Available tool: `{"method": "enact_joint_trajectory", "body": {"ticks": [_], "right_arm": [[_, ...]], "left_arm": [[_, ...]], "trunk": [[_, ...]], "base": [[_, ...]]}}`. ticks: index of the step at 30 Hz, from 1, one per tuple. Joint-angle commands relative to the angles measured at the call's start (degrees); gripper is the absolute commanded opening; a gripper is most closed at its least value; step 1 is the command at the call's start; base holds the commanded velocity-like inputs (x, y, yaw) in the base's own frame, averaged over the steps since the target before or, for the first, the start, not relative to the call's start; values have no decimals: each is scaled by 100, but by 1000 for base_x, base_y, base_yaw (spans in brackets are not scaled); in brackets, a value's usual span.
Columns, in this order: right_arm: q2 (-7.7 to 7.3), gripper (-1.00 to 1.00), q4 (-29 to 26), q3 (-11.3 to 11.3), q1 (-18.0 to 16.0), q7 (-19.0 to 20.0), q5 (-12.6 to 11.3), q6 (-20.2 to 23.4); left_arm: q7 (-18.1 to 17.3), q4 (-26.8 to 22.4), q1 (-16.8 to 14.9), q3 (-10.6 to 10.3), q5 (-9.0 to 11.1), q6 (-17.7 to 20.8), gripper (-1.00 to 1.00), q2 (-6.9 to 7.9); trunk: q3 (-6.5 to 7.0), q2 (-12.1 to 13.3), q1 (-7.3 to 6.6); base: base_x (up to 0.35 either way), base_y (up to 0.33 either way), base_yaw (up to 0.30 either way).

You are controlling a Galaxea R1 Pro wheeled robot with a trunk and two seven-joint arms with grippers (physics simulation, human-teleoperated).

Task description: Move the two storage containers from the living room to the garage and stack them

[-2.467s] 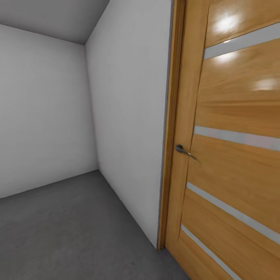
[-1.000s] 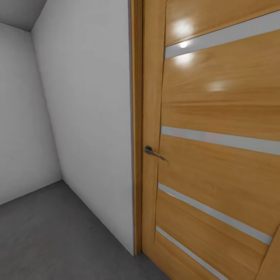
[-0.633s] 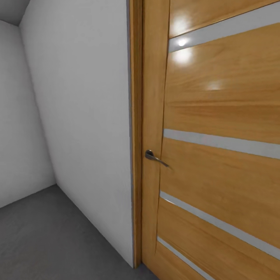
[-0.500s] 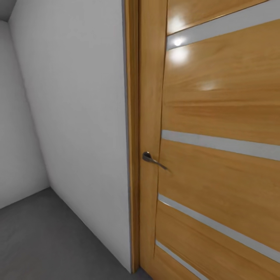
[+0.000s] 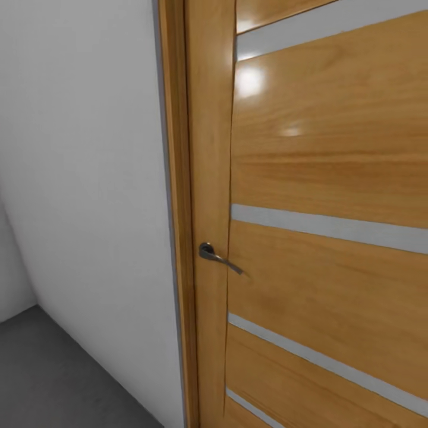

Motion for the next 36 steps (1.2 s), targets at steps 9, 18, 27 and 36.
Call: {"method": "enact_joint_trajectory", "body": {"ticks": [9, 18, 27, 36], "right_arm": [[1, 100, 11, 49, -3, 3, -59, -31], [1, 100, 11, 49, -3, 3, -59, -31], [1, 100, 11, 49, -4, 3, -59, -31], [1, 100, 11, 49, -3, 3, -59, -31]], "left_arm": [[-1, 1, -1, 1, 57, -19, 100, 1], [-1, 1, -1, 1, 54, -20, 100, 1], [-1, 1, -1, 1, 52, -16, 100, 7], [-10, 1, -1, 1, 54, -18, 100, 1]], "trunk": [[-5, -3, 1], [-5, -3, 1], [-5, -3, 1], [-5, -3, 1]], "base": [[14, 2, -242], [0, 0, -242], [11, 8, -242], [165, 111, -242]]}}
